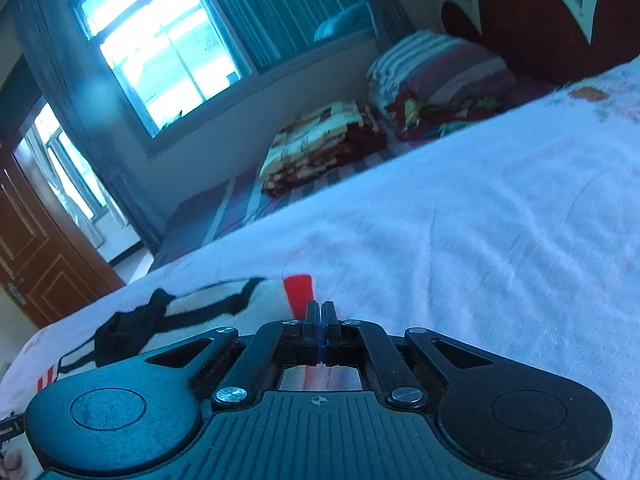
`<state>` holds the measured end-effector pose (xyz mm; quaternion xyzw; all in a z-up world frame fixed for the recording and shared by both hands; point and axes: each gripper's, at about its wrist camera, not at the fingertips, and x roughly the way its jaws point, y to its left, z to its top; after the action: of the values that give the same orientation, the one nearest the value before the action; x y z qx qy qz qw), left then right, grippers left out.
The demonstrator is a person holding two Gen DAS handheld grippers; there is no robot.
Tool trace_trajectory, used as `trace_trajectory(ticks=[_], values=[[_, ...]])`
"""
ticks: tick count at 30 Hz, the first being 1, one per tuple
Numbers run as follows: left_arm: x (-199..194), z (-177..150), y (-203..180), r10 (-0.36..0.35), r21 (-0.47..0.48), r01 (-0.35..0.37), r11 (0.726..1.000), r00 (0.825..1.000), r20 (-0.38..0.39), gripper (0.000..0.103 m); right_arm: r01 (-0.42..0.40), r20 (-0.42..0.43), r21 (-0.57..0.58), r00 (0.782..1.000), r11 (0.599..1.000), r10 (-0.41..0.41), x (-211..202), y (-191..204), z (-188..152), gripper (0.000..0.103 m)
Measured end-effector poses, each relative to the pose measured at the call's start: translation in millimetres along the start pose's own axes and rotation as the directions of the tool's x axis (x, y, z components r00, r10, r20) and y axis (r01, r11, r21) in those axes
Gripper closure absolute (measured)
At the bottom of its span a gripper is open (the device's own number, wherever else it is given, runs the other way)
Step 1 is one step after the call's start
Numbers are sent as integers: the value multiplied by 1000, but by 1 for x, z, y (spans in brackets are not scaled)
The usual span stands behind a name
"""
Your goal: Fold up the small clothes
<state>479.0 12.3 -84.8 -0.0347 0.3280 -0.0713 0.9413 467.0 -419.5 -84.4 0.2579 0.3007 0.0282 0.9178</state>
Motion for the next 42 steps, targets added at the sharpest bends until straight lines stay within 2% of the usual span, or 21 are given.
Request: trace_trajectory(ticks=[3, 6, 10, 13, 14, 15, 16, 19, 21, 23, 25, 26, 27, 28, 29, 30, 32, 35, 38, 41, 42], values=[[10, -4, -2, 17, 24, -16, 1000, 999, -40, 98, -39, -35, -1, 999, 999, 39, 4, -1, -2, 103], [9, -3, -1, 20, 19, -19, 1000, 999, -42, 93, -35, -17, 15, 999, 999, 36, 4, 3, 1, 93], [8, -2, -1, 24, 15, -24, 1000, 999, -43, 86, -51, 21, 72, 999, 996, 50, 11, -4, 10, 53], [9, -3, -3, 25, 19, -25, 1000, 999, -47, 87, -104, -9, 71, 994, 992, 105, 18, -1, 14, 54], [10, -3, -2, 20, 11, -20, 1000, 999, -48, 89, -95, -39, 53, 995, 994, 97, 25, 2, 13, 60], [10, -3, -2, 10, 0, -10, 1000, 999, -47, 98, -90, -60, 32, 994, 995, 92, 31, 5, 12, 73], [10, -3, -2, 0, -9, -1, 1000, 999, -42, 98, -98, -75, 14, 992, 995, 99, 35, 7, 11, 91], [-4, -6, -6, 27, -10, -27, 1000, 999, 42, 99, -74, -34, -97, 997, 993, 71, 31, 21, 8, 93], [-9, -9, -7, 64, -4, -64, 998, 996, 63, 99, -49, -13, -135, 999, 990, 48, 30, 24, 5, 93], [2, -14, -6, 73, 4, -73, 997, 997, 2, 99, -15, -60, -150, 998, 989, 6, 45, 21, -3, 93], [4, -12, -10, 83, 49, -82, 995, 997, -4, 98, -13, -63, -153, 998, 988, 3, 47, 22, -3, 88], [4, -9, -12, 97, 68, -96, 993, 995, -9, 91, -5, -72, -156, 997, 988, -6, 47, 24, -3, 71], [2, -8, -12, 123, 72, -123, 990, 992, -4, 73, 21, -63, -162, 997, 987, -32, 43, 26, -2, 61], [-2, -7, -12, 161, 68, -161, 985, 987, 8, 62, 51, -31, -177, 998, 983, -57, 35, 29, -3, 54], [-11, -7, -11, 192, 58, -195, 979, 980, 44, 50, 47, 7, -198, 999, 979, -46, 22, 31, -4, 54], [-20, -8, -12, 206, 53, -211, 976, 975, 84, 50, 11, 11, -209, 1000, 978, -9, 10, 33, -5, 54], [-29, -7, -22, 170, 52, -175, 983, 981, 92, 52, -50, -15, -218, 999, 975, 48, -7, 40, -13, 56], [-29, -10, -66, 63, 146, -74, 987, 995, 79, 51, -57, -57, -317, 998, 947, 41, -18, 63, -37, 101], [-17, -18, -109, 13, 255, -25, 966, 999, 49, 49, -5, -81, -393, 996, 920, -29, -17, 74, -62, 103], [1, -28, -111, 18, 236, -9, 972, 999, -36, 49, 29, -77, -396, 995, 918, -64, -24, 68, -76, 103], [-1, -32, -110, 13, 249, -7, 969, 1000, -19, 49, 30, -80, -404, 994, 914, -68, -27, 67, -78, 103]])
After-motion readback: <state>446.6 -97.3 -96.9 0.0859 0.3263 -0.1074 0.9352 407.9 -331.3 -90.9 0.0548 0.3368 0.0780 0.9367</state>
